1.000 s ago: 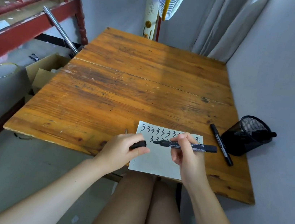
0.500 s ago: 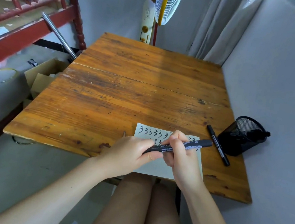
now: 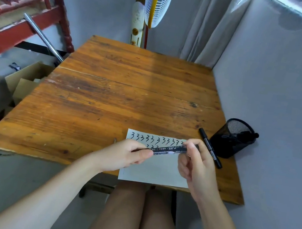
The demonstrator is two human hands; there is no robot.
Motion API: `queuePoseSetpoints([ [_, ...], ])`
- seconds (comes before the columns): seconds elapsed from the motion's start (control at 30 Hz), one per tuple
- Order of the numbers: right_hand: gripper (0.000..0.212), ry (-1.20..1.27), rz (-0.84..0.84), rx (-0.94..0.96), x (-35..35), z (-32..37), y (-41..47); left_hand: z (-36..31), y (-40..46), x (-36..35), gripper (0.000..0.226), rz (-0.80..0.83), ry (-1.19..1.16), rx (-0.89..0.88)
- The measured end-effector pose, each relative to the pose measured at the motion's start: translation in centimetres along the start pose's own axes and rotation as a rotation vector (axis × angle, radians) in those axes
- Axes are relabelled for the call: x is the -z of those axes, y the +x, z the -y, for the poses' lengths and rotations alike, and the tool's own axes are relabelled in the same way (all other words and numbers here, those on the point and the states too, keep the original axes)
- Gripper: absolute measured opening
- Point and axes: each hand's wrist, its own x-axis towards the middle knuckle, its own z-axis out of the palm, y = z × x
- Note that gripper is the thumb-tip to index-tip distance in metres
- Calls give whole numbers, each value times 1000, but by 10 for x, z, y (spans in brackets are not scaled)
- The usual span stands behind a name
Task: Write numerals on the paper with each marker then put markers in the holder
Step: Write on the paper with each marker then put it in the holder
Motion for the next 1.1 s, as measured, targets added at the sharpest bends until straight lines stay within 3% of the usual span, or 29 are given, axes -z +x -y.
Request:
queuePoseSetpoints([
  [0.1,22,-238,-164,159,34,28,5,21,3,-3,47,-147,-28,4],
  [0.2,16,-403,-493,387,78,61,21,53,3,-5,29,-433,346,-15],
  [0.3,13,-777,-676,420,112,73,42,66,0,-8,39,-551,740,-83],
  [0.4,20,-1097,-634,274,123,55,61,69,1,-11,38,-551,865,-136],
  [0.5,26,-1213,-515,134,127,33,73,71,3,-10,33,-559,879,-153],
  [0.6,37,-1288,-501,60,127,32,75,72,3,-9,27,-570,875,-156],
  [0.67,38,-1282,-554,110,122,35,67,71,4,-10,26,-573,882,-156],
  [0.73,25,-1186,-618,294,112,33,51,70,4,-10,26,-570,887,-147],
  [0.8,15,-1123,-581,346,105,16,36,71,4,-11,27,-566,885,-145],
  [0.97,32,-1220,-380,-119,110,-54,28,71,4,-11,28,-561,875,-132],
  [1.03,33,-1214,-388,-178,111,-65,31,70,3,-11,28,-559,872,-124],
  [1.1,28,-1102,-441,-121,107,-63,33,70,3,-12,28,-562,867,-121],
])
